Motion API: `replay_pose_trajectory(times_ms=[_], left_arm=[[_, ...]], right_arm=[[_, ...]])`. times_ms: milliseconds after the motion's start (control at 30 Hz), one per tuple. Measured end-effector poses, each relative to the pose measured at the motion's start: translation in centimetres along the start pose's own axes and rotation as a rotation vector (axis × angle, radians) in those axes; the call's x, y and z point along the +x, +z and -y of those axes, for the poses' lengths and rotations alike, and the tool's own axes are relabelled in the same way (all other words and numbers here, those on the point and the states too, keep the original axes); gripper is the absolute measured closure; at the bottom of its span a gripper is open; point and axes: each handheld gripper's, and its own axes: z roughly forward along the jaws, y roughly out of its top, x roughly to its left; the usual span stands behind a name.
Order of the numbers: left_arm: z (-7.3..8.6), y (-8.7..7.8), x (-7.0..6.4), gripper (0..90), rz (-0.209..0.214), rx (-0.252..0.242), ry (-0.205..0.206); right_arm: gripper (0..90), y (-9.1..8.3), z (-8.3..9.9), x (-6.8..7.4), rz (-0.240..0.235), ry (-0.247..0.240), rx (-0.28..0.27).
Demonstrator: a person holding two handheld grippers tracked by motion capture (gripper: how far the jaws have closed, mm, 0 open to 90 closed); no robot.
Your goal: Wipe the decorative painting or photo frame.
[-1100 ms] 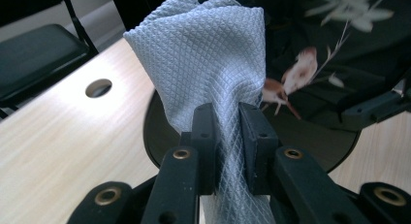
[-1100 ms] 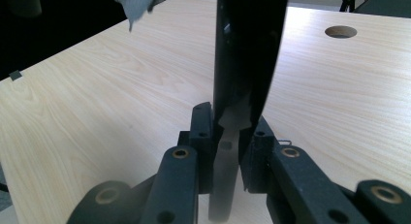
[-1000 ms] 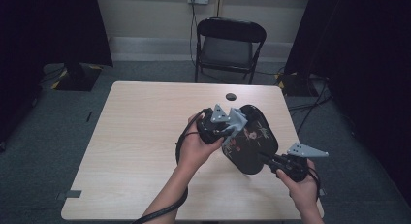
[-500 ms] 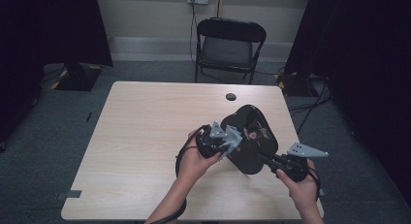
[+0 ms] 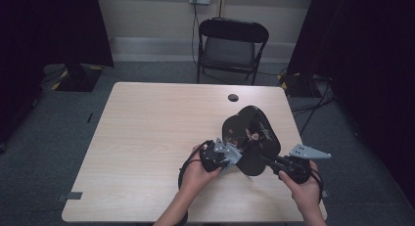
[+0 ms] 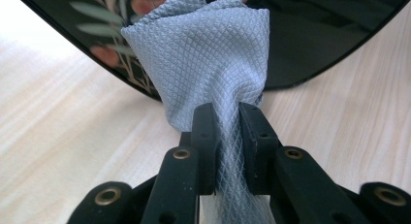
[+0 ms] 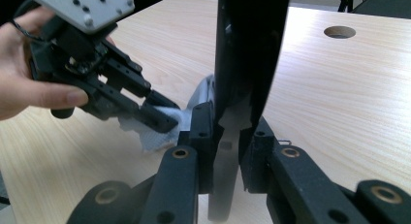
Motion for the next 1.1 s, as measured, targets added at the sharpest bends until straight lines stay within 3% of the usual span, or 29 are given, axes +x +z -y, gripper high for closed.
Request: replay_pose_trajectory(times_ms=[167, 300, 433, 533, 633, 833, 1100], left_arm=[[0.7, 0.8, -0.2, 78.1, 0.01, 0.079, 0.02], [1.0, 0.7, -0.1, 78.1, 0.016, 0.064, -0.002], [0.5, -0.6, 0.2, 78.1, 0.006, 0.04, 0.002], [-0.3, -1.9, 0.4, 78.1, -0.021, 0.01, 0.016], [-1.4, -3.7, 0.9, 78.1, -0.042, -0.049, 0.003], [-4.4, -7.5, 1.5, 78.1, -0.08, -0.144, 0.024], [-8.2, -10.8, 0.8, 78.0, -0.106, -0.241, 0.081]], right_arm=[[78.8, 0.0, 0.0, 0.1, 0.003, -0.002, 0.0], [78.8, 0.1, 0.0, 0.1, 0.003, -0.003, -0.001], [78.8, 0.1, 0.0, 0.1, 0.003, -0.003, 0.0], [78.8, 0.1, 0.0, 0.1, 0.003, -0.002, -0.002], [78.8, 0.1, 0.0, 0.1, 0.003, -0.002, -0.002], [78.8, 0.1, 0.0, 0.1, 0.004, -0.003, -0.002], [78.8, 0.1, 0.0, 0.1, 0.003, -0.001, -0.002]])
